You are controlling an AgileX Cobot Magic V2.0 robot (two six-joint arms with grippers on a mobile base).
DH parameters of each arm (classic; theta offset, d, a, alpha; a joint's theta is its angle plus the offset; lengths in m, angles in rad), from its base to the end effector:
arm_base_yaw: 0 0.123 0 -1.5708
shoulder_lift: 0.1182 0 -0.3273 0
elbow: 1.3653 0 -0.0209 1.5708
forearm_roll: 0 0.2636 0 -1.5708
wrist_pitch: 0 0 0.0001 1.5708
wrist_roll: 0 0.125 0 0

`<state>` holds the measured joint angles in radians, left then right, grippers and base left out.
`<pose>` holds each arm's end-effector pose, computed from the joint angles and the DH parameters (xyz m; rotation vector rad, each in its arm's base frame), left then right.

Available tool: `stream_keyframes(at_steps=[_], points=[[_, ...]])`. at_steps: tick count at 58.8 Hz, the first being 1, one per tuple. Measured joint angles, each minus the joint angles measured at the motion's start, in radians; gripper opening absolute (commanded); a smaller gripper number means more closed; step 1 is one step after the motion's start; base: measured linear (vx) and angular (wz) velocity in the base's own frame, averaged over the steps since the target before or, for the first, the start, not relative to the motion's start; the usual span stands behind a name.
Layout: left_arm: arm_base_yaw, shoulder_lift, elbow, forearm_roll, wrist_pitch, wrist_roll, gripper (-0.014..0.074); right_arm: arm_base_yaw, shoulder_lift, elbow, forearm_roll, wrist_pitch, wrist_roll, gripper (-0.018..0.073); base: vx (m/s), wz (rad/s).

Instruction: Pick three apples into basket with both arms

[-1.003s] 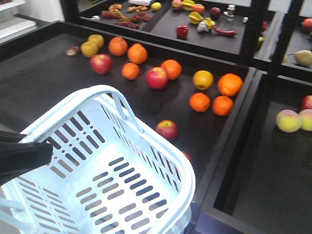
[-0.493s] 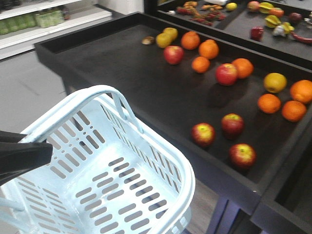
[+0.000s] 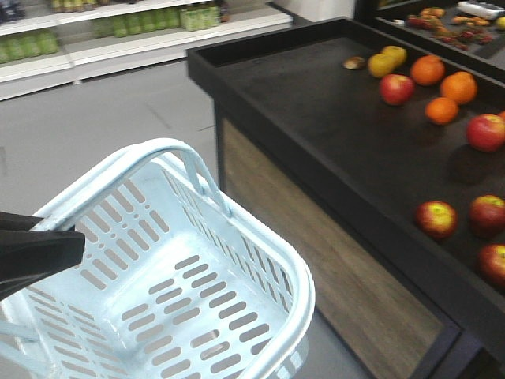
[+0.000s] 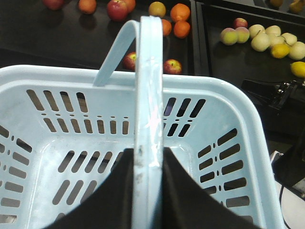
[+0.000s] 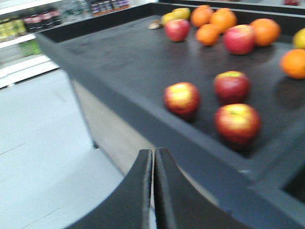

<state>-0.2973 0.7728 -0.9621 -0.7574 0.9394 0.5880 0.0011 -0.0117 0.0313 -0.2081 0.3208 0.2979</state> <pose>0.1069 -0.1053 0.4192 0.7366 1.9296 -0.7424 0.0571 -0.0081 0.1659 0.1360 1.8118 0.0125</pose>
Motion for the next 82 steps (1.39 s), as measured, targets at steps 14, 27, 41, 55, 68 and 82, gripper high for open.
stream_keyframes(at_steps=[14,27,41,55,68,82], points=[[0.0,0.0,0.0,0.0,0.0,0.0,-0.0006,0.0,0.0,0.0,0.0,0.0,0.0,-0.0005,-0.13,0.51],[0.0,0.0,0.0,0.0,0.0,0.0,-0.0006,0.0,0.0,0.0,0.0,0.0,0.0,-0.0005,-0.11,0.47],[0.0,0.0,0.0,0.0,0.0,0.0,-0.0006,0.0,0.0,0.0,0.0,0.0,0.0,-0.0005,-0.06,0.51],[0.0,0.0,0.0,0.0,0.0,0.0,-0.0006,0.0,0.0,0.0,0.0,0.0,0.0,-0.0005,0.0,0.61],[0.0,-0.009,0.0,0.0,0.001,0.0,-0.0006,0.0,0.0,0.0,0.0,0.0,0.0,-0.0005,0.06,0.55],[0.0,-0.01,0.0,0.0,0.001,0.0,-0.0006,0.0,0.0,0.0,0.0,0.0,0.0,-0.0005,0.12,0.41]])
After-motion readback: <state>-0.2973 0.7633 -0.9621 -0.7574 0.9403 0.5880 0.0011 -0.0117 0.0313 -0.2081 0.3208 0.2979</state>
